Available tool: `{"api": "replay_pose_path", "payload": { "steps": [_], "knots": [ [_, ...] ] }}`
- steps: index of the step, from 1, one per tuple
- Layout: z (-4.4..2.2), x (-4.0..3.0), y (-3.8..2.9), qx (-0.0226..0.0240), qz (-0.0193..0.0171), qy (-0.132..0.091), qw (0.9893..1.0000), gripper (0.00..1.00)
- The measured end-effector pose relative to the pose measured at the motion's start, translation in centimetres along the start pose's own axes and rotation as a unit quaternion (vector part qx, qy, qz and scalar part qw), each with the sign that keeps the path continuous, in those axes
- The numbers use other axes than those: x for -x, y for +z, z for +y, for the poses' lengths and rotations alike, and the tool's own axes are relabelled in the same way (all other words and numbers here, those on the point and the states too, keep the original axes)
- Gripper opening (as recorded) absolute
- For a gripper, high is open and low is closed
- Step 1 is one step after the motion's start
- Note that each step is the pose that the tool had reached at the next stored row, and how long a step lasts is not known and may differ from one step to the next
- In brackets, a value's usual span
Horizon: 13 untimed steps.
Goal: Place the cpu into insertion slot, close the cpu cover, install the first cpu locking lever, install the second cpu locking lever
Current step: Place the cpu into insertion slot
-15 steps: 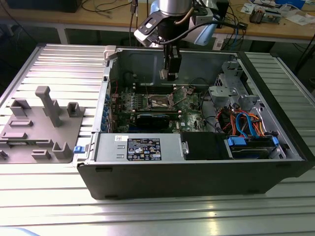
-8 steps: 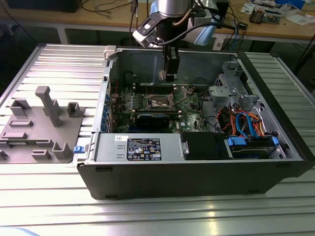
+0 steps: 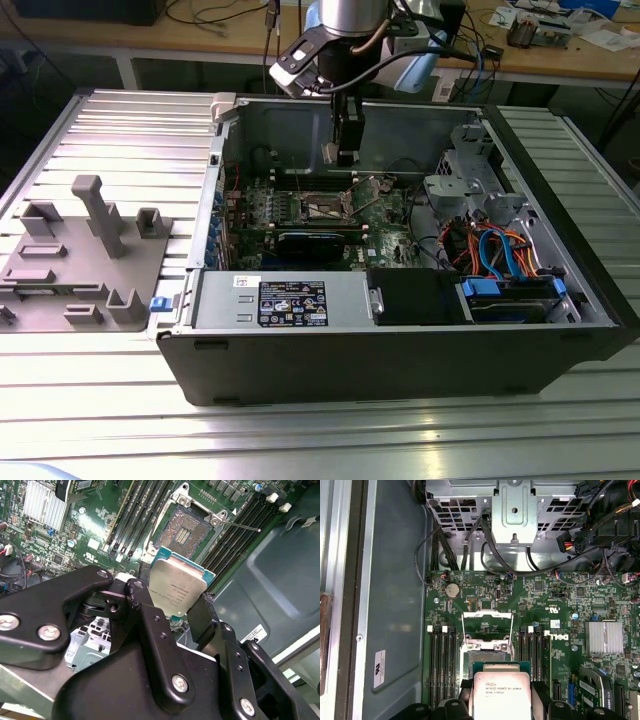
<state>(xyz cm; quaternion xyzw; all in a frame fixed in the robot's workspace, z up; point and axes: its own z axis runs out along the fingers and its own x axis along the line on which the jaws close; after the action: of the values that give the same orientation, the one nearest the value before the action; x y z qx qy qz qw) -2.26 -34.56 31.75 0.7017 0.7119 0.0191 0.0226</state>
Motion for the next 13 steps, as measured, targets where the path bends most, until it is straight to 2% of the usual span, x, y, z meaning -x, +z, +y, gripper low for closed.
{"api": "replay_pose_path", "payload": {
  "steps": [7, 11, 13],
  "knots": [
    [-0.02, -0.01, 0.44, 0.0002, -0.0015, 0.003, 1.0000, 0.54],
    [-0.09, -0.01, 1.58, 0.0003, -0.0016, 0.004, 1.0000, 0.54],
    [-0.10, -0.01, 1.74, 0.0002, -0.0016, 0.004, 1.0000, 0.54]
  ]
}}
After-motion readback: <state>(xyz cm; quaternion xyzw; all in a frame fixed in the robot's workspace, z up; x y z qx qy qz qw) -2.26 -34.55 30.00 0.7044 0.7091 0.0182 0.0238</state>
